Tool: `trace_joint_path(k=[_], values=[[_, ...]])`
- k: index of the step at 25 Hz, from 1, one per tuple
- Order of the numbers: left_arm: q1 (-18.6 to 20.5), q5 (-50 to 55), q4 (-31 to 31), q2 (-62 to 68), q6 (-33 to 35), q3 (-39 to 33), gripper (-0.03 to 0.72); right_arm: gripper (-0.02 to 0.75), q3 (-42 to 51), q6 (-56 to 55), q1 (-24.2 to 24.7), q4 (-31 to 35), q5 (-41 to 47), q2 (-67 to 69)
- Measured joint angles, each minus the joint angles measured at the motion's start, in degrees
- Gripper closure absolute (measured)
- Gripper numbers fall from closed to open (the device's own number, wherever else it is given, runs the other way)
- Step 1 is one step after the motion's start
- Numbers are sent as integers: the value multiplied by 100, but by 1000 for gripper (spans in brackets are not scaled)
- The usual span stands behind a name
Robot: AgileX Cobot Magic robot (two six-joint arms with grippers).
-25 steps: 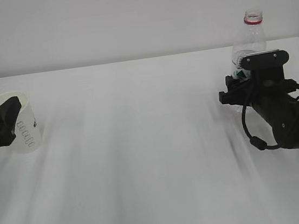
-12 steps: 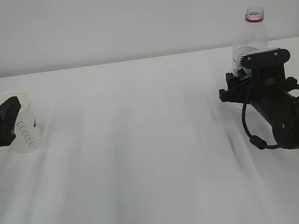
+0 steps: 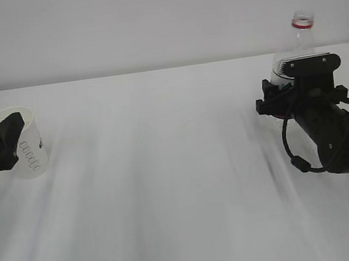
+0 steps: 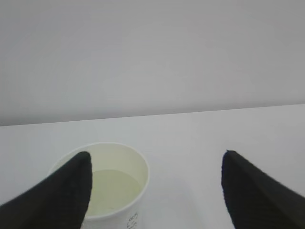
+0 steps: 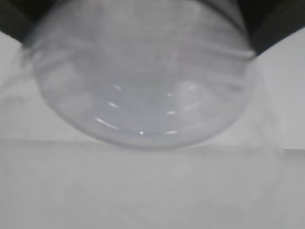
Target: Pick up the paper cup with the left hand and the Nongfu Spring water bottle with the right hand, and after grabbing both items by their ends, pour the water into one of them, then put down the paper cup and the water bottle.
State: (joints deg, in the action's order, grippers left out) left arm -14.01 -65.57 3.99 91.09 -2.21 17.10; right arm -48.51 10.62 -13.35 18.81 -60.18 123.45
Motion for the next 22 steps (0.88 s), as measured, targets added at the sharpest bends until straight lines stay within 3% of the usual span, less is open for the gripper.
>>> trace_joint_path(k=[10, 22], values=[[0, 0, 0, 0, 0, 0, 80, 131, 14, 0, 0, 0, -45, 0], [0, 0, 0, 0, 0, 0, 86, 130, 846, 11, -13, -246, -439, -340]])
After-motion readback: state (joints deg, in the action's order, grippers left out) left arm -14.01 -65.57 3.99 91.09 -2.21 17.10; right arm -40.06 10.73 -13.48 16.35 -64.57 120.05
